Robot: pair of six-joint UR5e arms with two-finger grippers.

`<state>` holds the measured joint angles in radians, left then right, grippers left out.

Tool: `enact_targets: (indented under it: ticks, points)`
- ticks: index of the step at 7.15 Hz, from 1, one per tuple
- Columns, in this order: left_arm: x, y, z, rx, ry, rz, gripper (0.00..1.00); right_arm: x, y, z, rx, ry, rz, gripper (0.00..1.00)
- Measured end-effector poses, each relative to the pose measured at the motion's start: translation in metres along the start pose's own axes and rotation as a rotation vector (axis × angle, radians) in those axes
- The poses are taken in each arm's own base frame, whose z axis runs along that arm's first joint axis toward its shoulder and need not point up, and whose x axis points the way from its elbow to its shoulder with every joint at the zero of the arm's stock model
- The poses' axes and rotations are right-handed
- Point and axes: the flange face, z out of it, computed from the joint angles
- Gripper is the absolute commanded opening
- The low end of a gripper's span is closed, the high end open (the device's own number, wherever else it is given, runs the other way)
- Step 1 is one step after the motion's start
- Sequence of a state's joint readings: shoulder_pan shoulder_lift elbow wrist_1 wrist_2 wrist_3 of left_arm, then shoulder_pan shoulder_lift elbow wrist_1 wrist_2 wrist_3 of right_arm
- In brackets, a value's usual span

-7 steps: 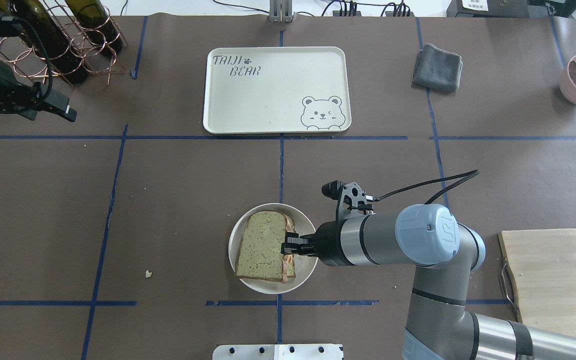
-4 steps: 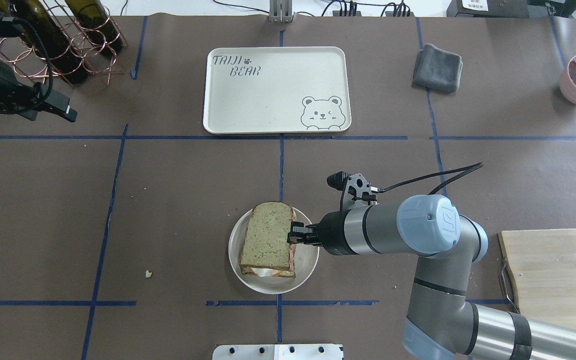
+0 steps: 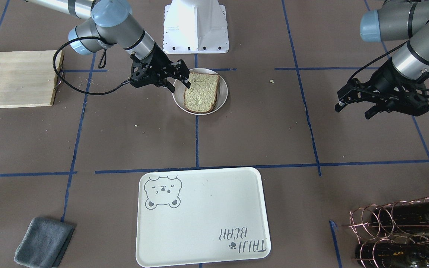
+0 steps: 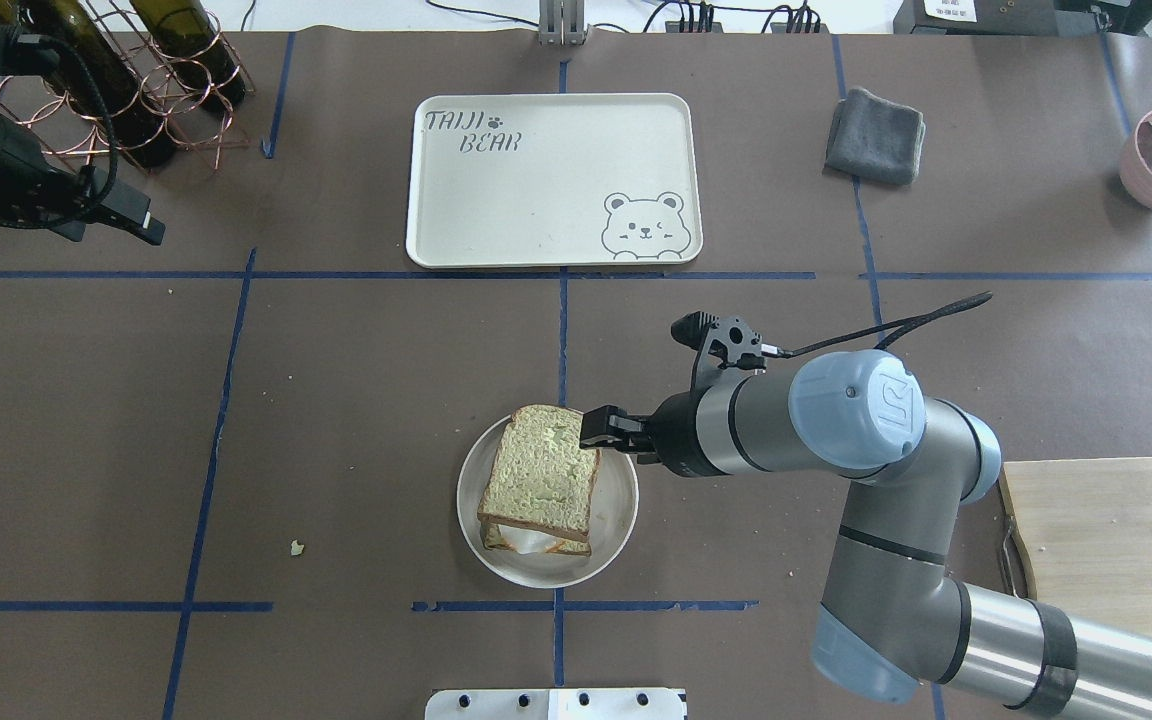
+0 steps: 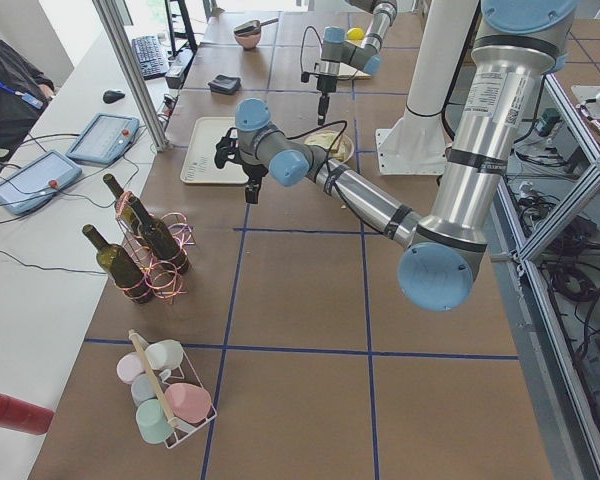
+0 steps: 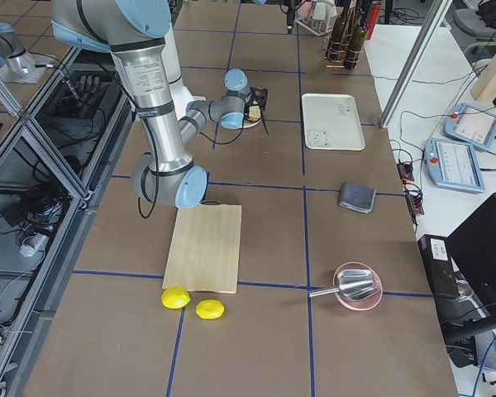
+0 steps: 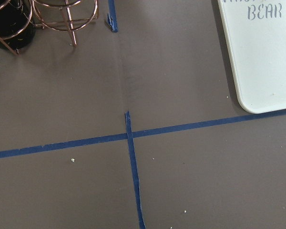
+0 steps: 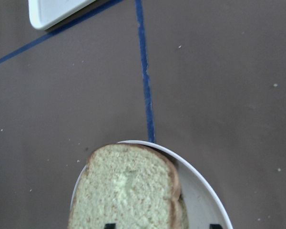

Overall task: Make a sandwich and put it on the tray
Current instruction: 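Withdraw the right gripper while the left gripper reaches to the plate rim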

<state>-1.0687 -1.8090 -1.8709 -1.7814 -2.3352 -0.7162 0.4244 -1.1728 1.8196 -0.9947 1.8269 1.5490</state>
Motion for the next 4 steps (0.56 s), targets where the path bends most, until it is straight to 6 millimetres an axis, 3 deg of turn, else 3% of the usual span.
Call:
enact_targets:
  ticks: [1,4]
  points:
    - [0.019,0.003,0.011,-0.003,0.002,-0.034,1.0,0.0,-0.011,-0.013,0.015,0.097,-0.04,1.0]
    - [0.111,0.034,0.061,0.005,0.001,-0.163,1.0,0.019,-0.054,-0.061,-0.002,0.36,-0.21,1.0]
